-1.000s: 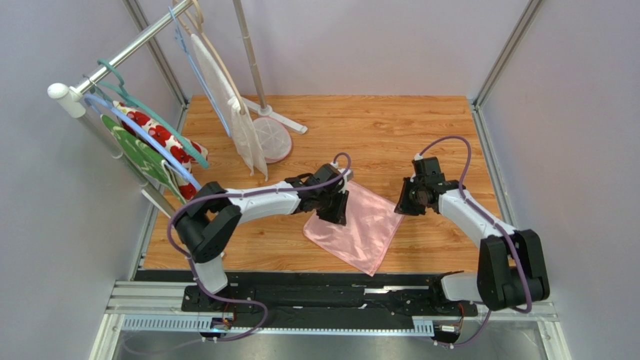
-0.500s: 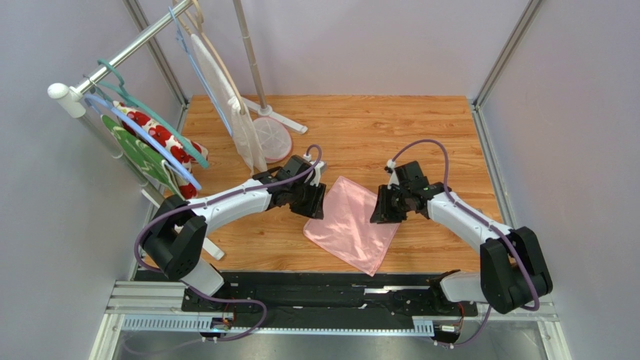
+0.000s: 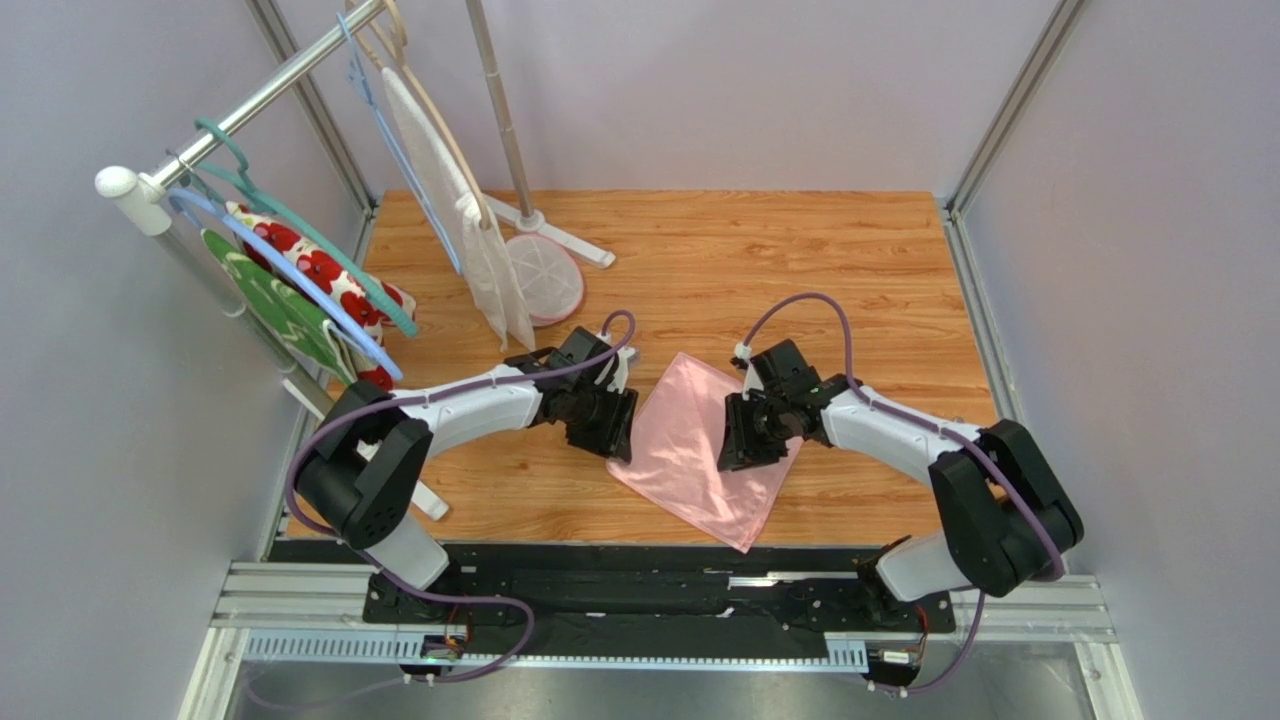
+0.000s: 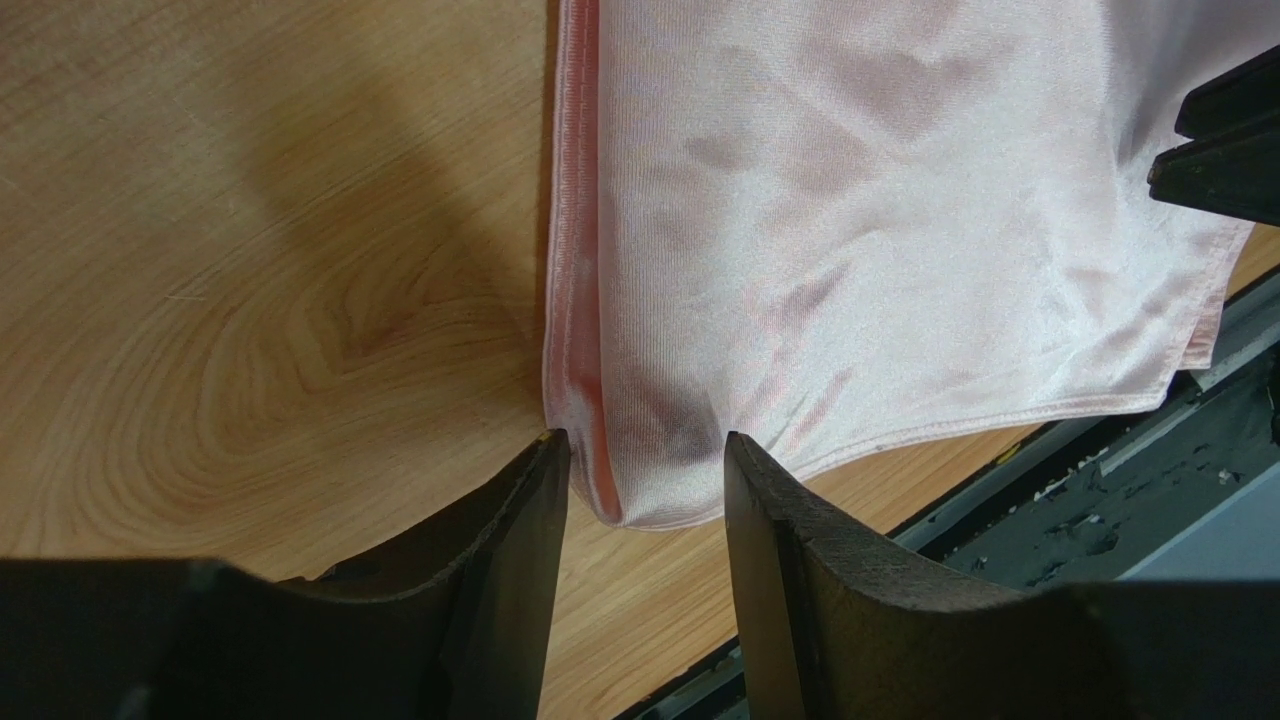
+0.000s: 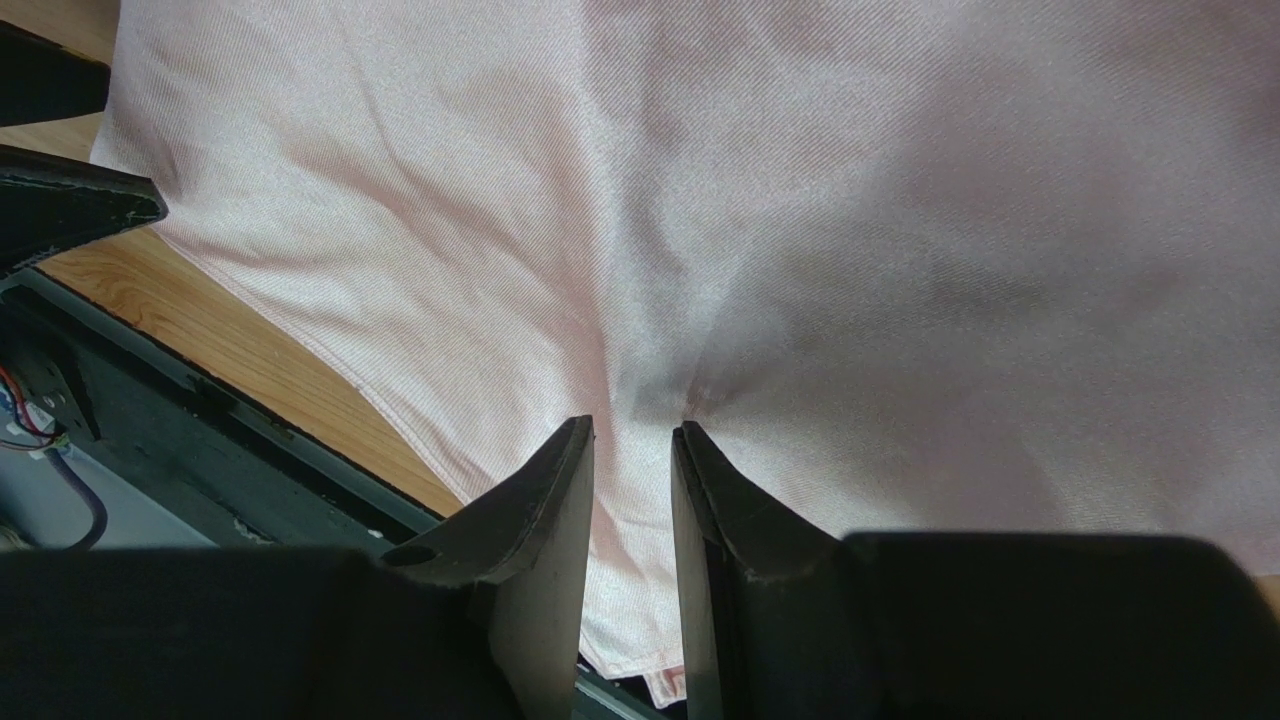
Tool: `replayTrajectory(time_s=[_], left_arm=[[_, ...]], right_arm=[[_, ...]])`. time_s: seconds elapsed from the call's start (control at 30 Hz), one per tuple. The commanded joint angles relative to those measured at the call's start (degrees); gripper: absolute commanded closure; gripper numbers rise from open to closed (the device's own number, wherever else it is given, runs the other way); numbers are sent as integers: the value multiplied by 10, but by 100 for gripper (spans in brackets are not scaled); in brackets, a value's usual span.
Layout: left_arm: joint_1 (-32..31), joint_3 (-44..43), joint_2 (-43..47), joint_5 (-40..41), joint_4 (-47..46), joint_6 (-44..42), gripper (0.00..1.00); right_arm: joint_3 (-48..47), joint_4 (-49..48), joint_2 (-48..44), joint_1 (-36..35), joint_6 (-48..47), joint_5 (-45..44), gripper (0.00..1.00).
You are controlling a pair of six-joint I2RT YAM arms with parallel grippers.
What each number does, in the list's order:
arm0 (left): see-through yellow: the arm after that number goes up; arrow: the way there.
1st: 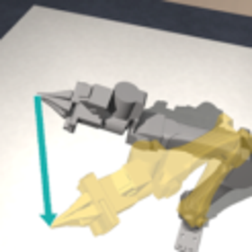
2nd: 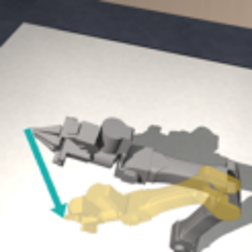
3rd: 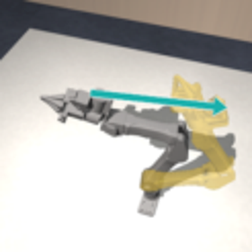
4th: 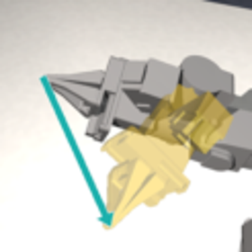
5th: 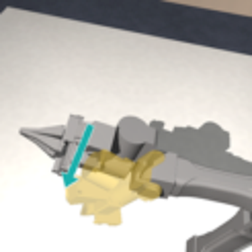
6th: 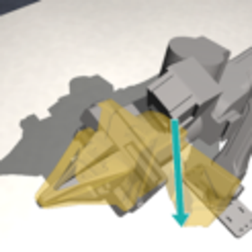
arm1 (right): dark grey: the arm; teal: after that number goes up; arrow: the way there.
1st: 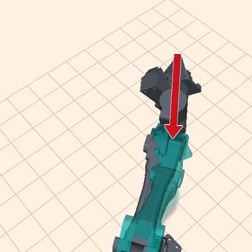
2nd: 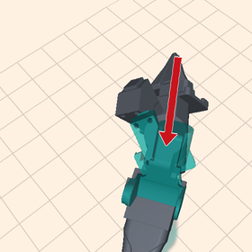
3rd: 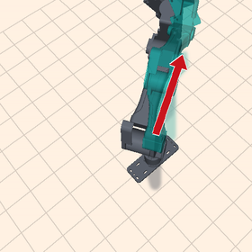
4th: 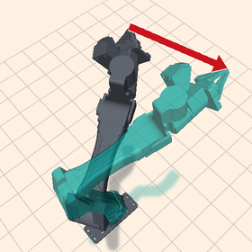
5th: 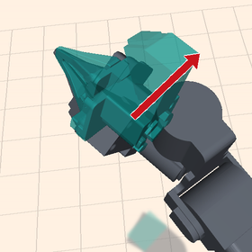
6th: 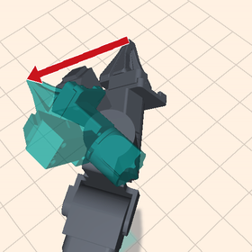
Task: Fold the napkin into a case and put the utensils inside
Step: Rotate the upper triangle-folded napkin at the center of the board.
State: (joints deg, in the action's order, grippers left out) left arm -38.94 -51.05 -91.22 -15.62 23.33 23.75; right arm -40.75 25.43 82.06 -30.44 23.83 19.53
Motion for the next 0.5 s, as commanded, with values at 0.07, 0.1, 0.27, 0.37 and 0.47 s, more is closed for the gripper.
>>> replayTrajectory(time_s=[0.07, 0.1, 0.27, 0.37, 0.47], left_arm=[[7, 15, -14, -46, -27, 20, 50], [8, 18, -13, -51, -30, 25, 50], [12, 28, -3, -30, -28, 41, 50], [30, 24, -9, -28, -27, 42, 62], [50, 17, -23, -27, -27, 46, 74]], right_arm=[[6, -49, 18, -9, 7, -16, 71], [6, -54, 21, -9, 7, -23, 71], [1, -72, 52, -11, 9, -25, 71], [-5, -85, 72, -12, 9, -22, 71], [-12, -90, 85, -14, 9, -24, 70]])
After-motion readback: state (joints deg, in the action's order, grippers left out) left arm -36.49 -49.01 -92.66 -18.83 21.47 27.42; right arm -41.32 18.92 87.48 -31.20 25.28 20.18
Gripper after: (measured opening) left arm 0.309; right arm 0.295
